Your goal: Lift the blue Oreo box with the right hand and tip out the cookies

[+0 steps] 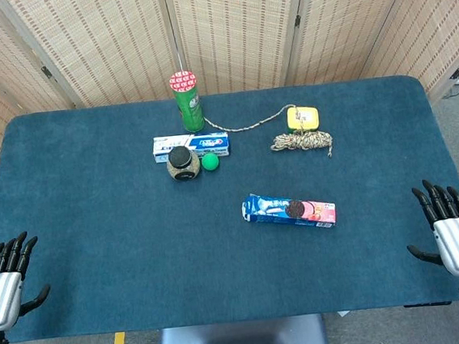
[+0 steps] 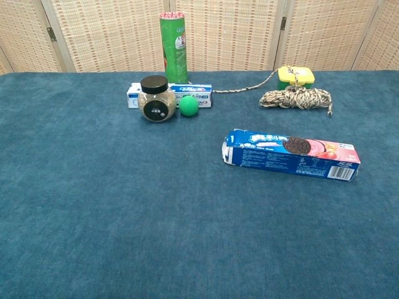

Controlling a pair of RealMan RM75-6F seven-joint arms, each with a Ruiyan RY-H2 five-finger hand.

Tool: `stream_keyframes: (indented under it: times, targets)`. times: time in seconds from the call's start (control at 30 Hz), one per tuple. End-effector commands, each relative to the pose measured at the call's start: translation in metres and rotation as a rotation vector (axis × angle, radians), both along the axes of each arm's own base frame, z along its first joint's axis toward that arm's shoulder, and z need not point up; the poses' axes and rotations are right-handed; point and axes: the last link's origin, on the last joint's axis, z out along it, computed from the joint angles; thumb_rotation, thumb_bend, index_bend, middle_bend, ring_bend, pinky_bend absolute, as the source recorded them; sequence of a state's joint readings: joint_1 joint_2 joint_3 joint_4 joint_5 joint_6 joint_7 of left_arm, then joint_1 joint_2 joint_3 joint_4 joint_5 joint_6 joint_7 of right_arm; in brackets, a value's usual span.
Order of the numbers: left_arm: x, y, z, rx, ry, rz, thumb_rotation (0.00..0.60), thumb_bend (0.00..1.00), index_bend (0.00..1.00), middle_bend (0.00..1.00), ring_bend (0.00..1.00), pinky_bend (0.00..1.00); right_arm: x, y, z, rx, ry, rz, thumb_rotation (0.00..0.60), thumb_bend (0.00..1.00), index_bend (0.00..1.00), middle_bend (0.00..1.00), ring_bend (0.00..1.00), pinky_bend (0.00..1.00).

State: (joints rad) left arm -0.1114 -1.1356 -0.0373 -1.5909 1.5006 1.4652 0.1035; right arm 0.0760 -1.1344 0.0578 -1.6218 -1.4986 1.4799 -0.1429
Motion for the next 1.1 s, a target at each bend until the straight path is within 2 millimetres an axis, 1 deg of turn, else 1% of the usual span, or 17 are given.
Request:
stream_keyframes:
  times: [0.03, 0.3, 0.43, 0.53, 0.6, 0.7, 0.77, 0.93, 1.0, 1.1]
  targets:
    - [-0.001, 0.000, 0.000, 0.000, -0.001, 0.003, 0.600, 0.29, 0.00, 0.00, 0.00, 0.00, 0.000, 0.000, 0.000, 0.002, 0.001, -0.002, 0.600, 0.14, 0.00, 0.00, 0.00, 0.00]
    - [0.000, 0.001, 0.002, 0.006, -0.012, 0.000, 0.600, 0.29, 0.00, 0.00, 0.00, 0.00, -0.001, -0.004, -0.002, 0.016, 0.010, -0.011, 0.600, 0.14, 0.00, 0.00, 0.00, 0.00]
    - [-0.002, 0.001, 0.001, -0.003, -0.011, 0.012, 0.600, 0.29, 0.00, 0.00, 0.00, 0.00, 0.001, -0.010, -0.006, 0.043, -0.008, -0.001, 0.600, 0.14, 0.00, 0.00, 0.00, 0.00]
    - [-0.002, 0.002, 0.003, 0.000, -0.012, 0.021, 0.600, 0.29, 0.00, 0.00, 0.00, 0.00, 0.006, -0.026, -0.012, 0.096, -0.017, 0.030, 0.600, 0.14, 0.04, 0.00, 0.00, 0.00]
    - [0.001, 0.002, 0.003, 0.007, -0.020, 0.011, 0.600, 0.29, 0.00, 0.00, 0.00, 0.00, 0.011, -0.044, -0.018, 0.155, -0.025, 0.041, 0.600, 0.14, 0.11, 0.00, 0.00, 0.00]
    - [0.002, -0.002, 0.003, -0.008, -0.031, -0.005, 0.600, 0.29, 0.00, 0.00, 0.00, 0.00, 0.018, -0.068, -0.025, 0.234, -0.030, 0.052, 0.600, 0.14, 0.14, 0.00, 0.00, 0.00]
    - [0.000, -0.002, 0.003, -0.013, -0.026, 0.000, 0.600, 0.29, 0.00, 0.00, 0.00, 0.00, 0.018, -0.082, -0.032, 0.274, -0.035, 0.054, 0.600, 0.14, 0.16, 0.00, 0.00, 0.00]
    - [-0.002, 0.000, 0.004, -0.017, -0.036, 0.021, 0.600, 0.29, 0.00, 0.00, 0.00, 0.01, 0.011, -0.100, -0.048, 0.310, -0.085, 0.050, 0.600, 0.14, 0.17, 0.00, 0.00, 0.00]
    - [-0.001, 0.002, 0.004, -0.016, -0.041, 0.016, 0.600, 0.29, 0.00, 0.00, 0.00, 0.01, 0.008, -0.104, -0.054, 0.310, -0.093, 0.052, 0.600, 0.14, 0.20, 0.00, 0.01, 0.00]
    - [-0.001, 0.002, 0.002, -0.027, -0.034, 0.016, 0.600, 0.29, 0.00, 0.00, 0.00, 0.00, 0.008, -0.110, -0.065, 0.320, -0.119, 0.057, 0.600, 0.14, 0.24, 0.00, 0.02, 0.00]
